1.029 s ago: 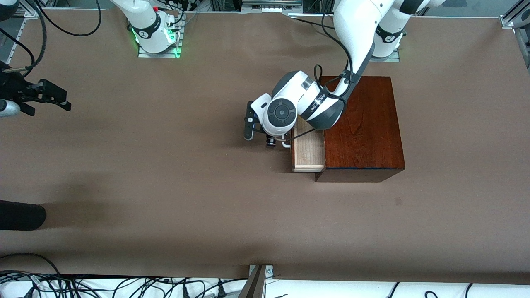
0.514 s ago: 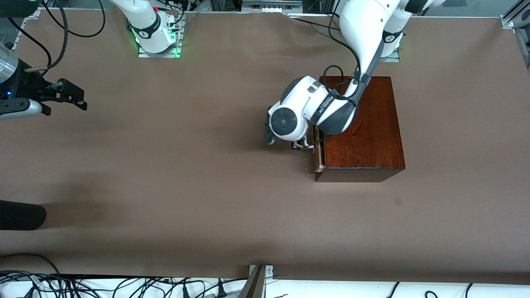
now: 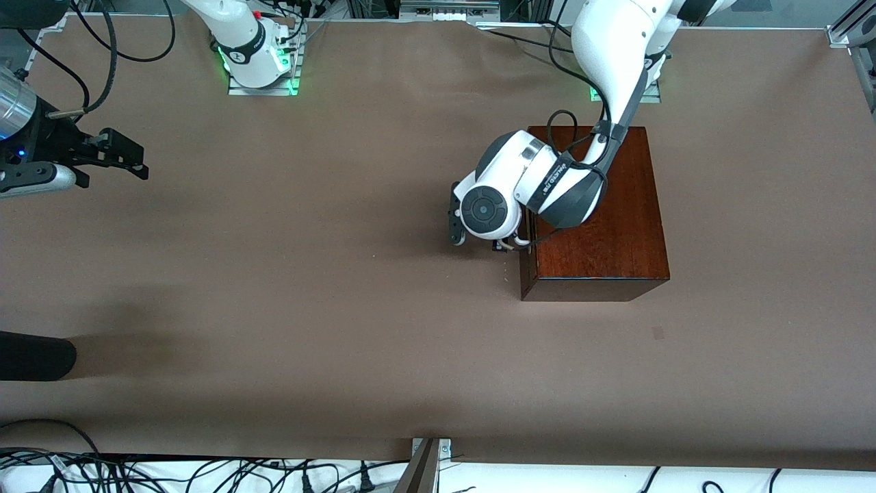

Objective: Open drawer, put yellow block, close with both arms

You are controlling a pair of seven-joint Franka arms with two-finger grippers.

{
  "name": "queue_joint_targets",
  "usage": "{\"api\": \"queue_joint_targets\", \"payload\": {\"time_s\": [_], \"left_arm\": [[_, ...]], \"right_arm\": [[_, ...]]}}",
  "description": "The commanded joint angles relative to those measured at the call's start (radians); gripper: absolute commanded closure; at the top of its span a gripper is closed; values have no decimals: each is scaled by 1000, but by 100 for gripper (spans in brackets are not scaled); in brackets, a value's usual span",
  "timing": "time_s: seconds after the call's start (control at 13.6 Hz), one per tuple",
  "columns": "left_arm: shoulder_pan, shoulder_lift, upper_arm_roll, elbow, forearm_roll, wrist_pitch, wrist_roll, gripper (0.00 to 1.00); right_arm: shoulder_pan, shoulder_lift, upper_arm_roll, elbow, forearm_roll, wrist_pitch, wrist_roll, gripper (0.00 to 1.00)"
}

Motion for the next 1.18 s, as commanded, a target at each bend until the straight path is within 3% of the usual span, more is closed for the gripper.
{"api": "queue_joint_targets", "payload": {"time_s": [0.0, 0.22, 0.51, 0.73, 1.1], "left_arm": [[-32, -111, -13, 17, 24, -11, -111, 0], [-2, -212, 13, 22, 24, -54, -301, 0], [127, -324, 73, 25, 61, -59, -317, 0], [227, -398, 72, 28, 62, -143, -365, 0], [311, -406, 98, 108, 56, -194, -635, 0]], "right_arm": [[1, -1, -5, 5, -17, -26, 16, 0], [-1, 0, -8, 5, -43, -28, 2, 0], [2, 0, -2, 6, -70, -22, -1, 0], [2, 3, -4, 6, -64, -22, 1, 0], [1, 3, -7, 6, -60, -23, 2, 0]]}}
